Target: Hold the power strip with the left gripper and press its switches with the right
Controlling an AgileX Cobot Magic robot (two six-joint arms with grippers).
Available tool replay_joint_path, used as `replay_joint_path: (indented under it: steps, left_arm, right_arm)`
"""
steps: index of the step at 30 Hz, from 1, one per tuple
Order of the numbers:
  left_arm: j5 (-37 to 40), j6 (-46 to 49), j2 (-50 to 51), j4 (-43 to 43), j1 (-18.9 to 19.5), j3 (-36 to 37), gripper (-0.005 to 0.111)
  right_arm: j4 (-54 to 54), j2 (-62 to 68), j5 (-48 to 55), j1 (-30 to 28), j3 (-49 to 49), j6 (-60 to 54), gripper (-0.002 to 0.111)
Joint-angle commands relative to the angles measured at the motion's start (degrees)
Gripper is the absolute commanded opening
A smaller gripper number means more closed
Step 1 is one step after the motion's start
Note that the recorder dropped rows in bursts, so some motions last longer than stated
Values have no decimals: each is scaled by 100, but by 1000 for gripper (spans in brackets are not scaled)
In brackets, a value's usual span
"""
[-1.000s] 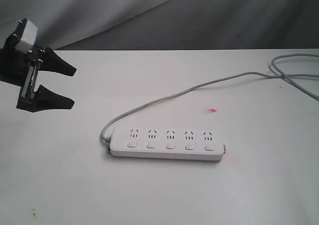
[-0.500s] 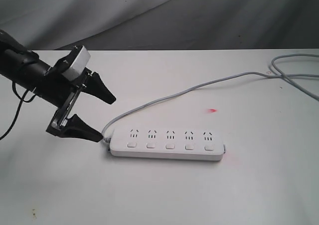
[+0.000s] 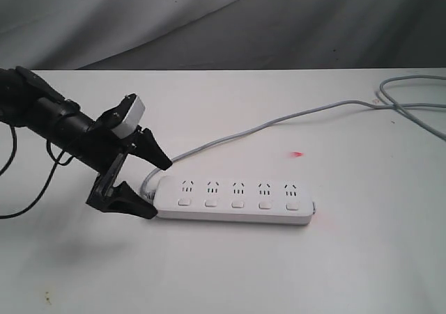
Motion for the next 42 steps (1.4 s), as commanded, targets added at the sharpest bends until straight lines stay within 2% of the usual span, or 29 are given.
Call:
replay_joint_path:
  steps: [1, 15, 21, 24, 27, 32, 34, 42]
  left_arm:
    - [-131, 35, 156, -397, -192, 6, 97]
    - [-752, 35, 436, -441, -192, -7, 97]
    - [-779, 35, 505, -472, -192, -7, 97]
    - [-779, 35, 505, -489, -192, -7, 93]
    - [-779, 35, 505, -489, -192, -7, 83]
    - [-683, 35, 505, -445, -192, -7, 49]
    - [-656, 35, 505, -445, -192, -7, 42]
    - [-648, 35, 505, -437, -192, -7, 41]
  right_arm:
    - [-37, -31, -12, 17, 22, -9, 0]
    - [-37, -31, -12, 17, 22, -9, 0]
    - [-37, -31, -12, 17, 22, -9, 0]
    - [-37, -31, -12, 17, 22, -9, 0]
    - [-37, -31, -12, 17, 22, -9, 0]
    - [-37, -31, -12, 17, 22, -9, 0]
    - [-37, -31, -12, 17, 22, -9, 0]
    - [-37, -31, -12, 17, 22, -9, 0]
